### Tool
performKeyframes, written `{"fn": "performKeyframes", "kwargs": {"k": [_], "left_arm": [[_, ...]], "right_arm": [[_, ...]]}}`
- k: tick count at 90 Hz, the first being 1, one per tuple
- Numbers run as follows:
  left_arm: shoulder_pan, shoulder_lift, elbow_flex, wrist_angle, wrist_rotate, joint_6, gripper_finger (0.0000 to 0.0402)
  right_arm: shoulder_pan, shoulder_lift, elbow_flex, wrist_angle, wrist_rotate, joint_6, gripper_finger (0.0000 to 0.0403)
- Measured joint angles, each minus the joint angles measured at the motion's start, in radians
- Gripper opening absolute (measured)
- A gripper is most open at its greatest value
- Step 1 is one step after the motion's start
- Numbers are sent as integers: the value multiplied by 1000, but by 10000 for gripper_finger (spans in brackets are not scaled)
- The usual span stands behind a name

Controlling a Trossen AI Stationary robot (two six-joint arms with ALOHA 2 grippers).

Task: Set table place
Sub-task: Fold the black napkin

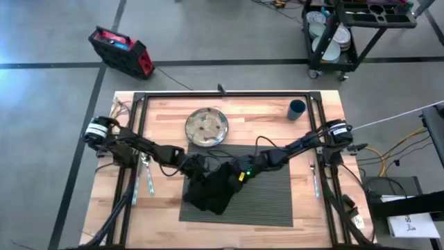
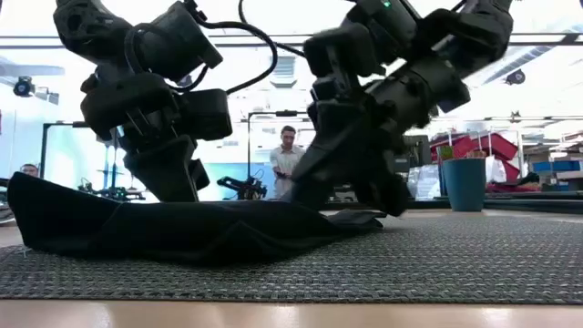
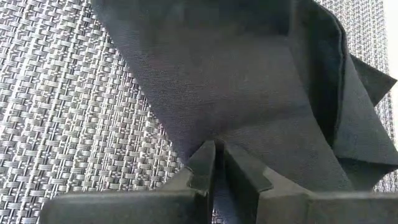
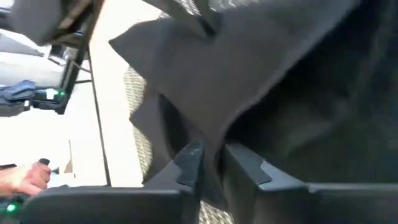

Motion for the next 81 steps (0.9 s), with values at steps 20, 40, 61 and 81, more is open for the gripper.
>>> {"fn": "performKeyframes", "kwargs": {"k": [20,40,61,81], "left_arm": [[0,-16,-1,-13,10,2,20],[1,-152,20,-237,18,2,20],[-11,-371,13,-361,-84,-89,20],[-72,-439,2,-360,-215,-129,20]], "right_arm": [[-27,-1,75,-10,-26,-52,1],[-89,-1,99,-13,-66,-77,0],[-174,0,131,-39,-118,-123,0],[-312,0,202,-104,-141,-204,0]]}}
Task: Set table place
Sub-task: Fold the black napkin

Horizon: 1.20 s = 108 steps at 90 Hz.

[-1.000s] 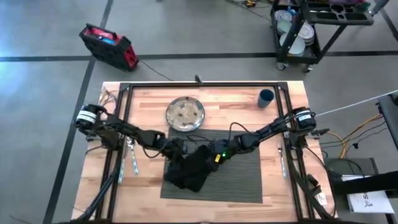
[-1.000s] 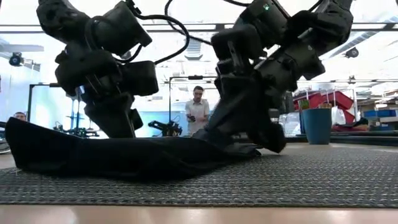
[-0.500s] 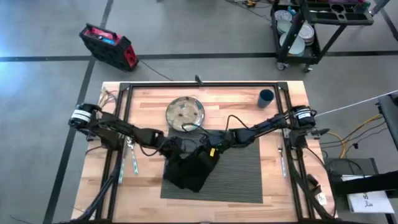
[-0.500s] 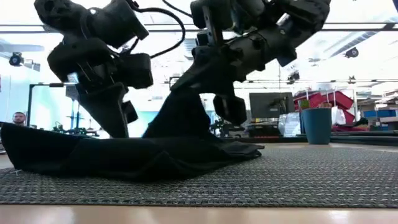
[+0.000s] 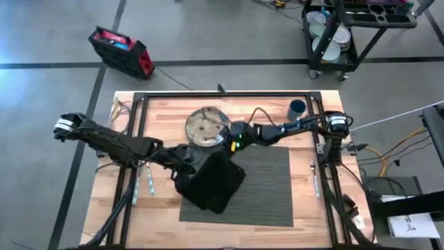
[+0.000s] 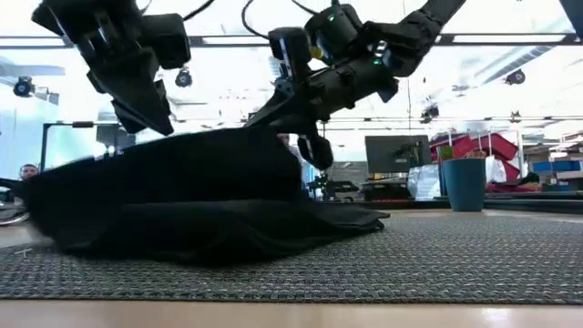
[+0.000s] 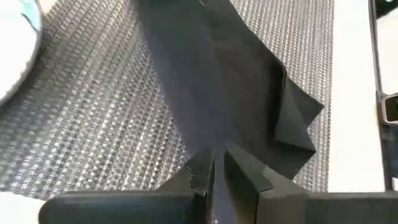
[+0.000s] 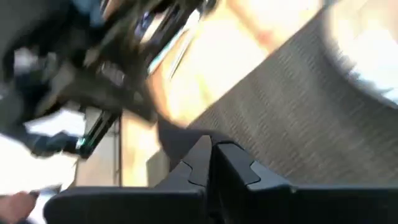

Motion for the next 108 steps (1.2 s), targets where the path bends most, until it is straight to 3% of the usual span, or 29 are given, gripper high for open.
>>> {"fn": "performKeyframes", "kwargs": {"k": [20,43,59,78,92,108], "left_arm": [[-4,103,-1,15,-12,24,20],[-5,235,-1,169,65,30,20],[1,310,0,239,42,41,20],[35,351,0,270,-63,78,20],[84,343,0,277,-68,142,20],[162,335,0,267,-74,178,20]], "right_arm": [[-9,-2,1,-39,-18,-107,32],[28,1,-20,-39,11,-92,150],[40,2,-46,-97,28,-65,206],[115,2,-81,-89,90,7,215],[198,2,-98,-92,204,54,204],[282,2,-98,-41,251,96,194]]}}
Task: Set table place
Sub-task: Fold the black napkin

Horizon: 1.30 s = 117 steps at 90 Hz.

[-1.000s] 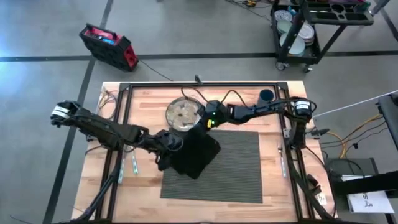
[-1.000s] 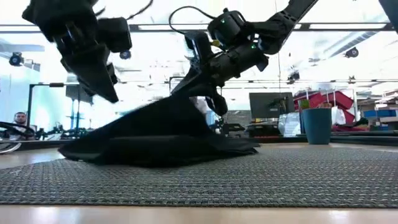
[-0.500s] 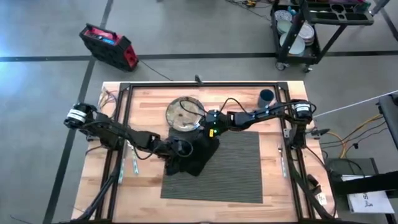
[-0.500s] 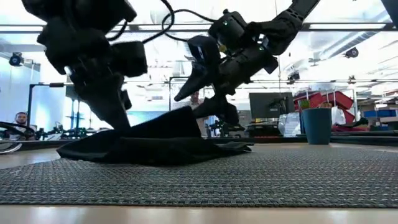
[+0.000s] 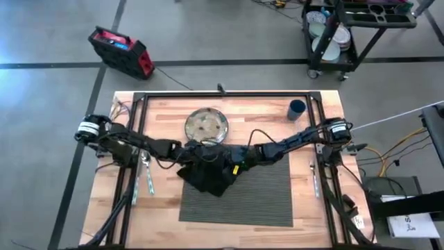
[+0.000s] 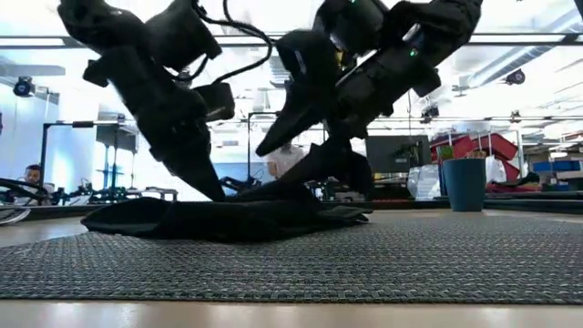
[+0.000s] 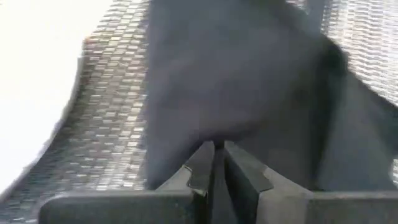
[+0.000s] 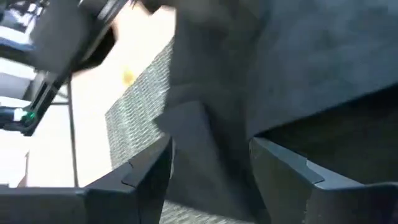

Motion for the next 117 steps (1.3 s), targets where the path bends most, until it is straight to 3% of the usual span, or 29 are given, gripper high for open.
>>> {"fn": "performKeyframes", "kwargs": {"k": [21,57,83,117], "left_arm": [[44,-15,0,3,57,31,20],[-26,-71,31,8,168,-27,20],[-92,-41,7,0,176,-66,20],[-104,49,8,36,187,-85,20]], "right_arm": [[48,-13,0,37,100,21,182],[-29,-13,1,-49,71,22,135],[-62,-12,1,-103,51,8,95],[-68,-11,-3,-175,19,-8,121]]}}
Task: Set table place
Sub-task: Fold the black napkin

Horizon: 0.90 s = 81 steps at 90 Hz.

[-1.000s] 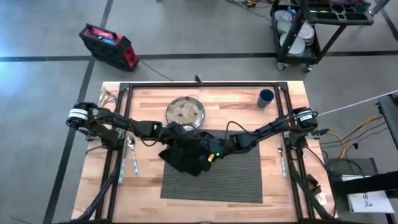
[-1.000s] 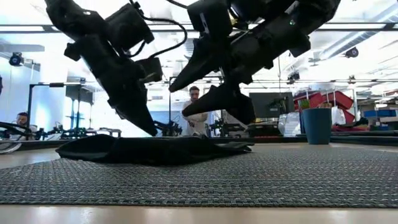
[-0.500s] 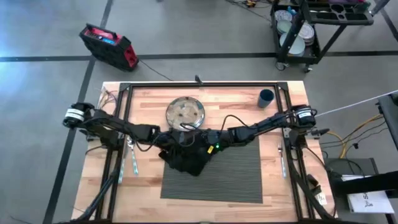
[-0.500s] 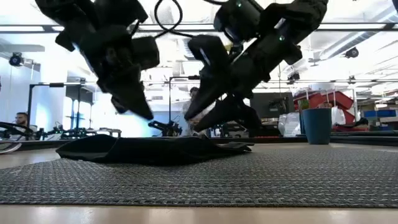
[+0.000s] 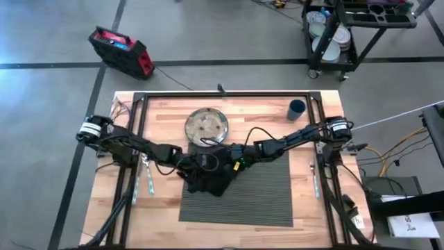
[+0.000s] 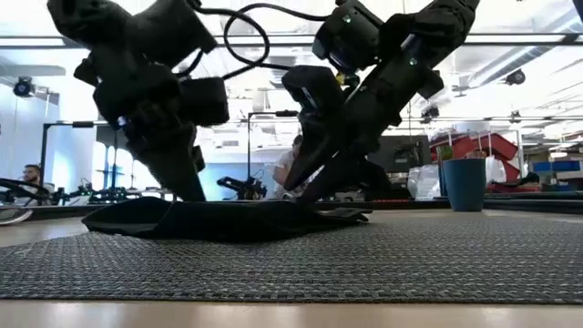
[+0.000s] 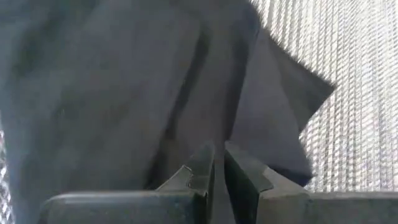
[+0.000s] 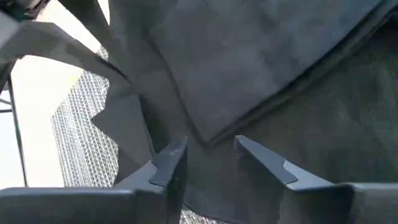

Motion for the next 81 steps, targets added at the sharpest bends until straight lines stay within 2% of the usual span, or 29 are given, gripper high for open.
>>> {"fn": "performKeyframes", "kwargs": {"k": [28,51,71,81], "left_arm": [[-1,74,1,78,7,-19,20],[-1,75,1,88,7,-15,20],[-1,76,0,130,4,-7,20],[-1,76,0,145,4,-7,20]], "right_arm": [[-4,10,-2,22,-8,1,119],[-11,77,-2,140,-55,50,115],[-13,114,13,182,-86,78,123],[-13,115,29,185,-86,73,112]]}}
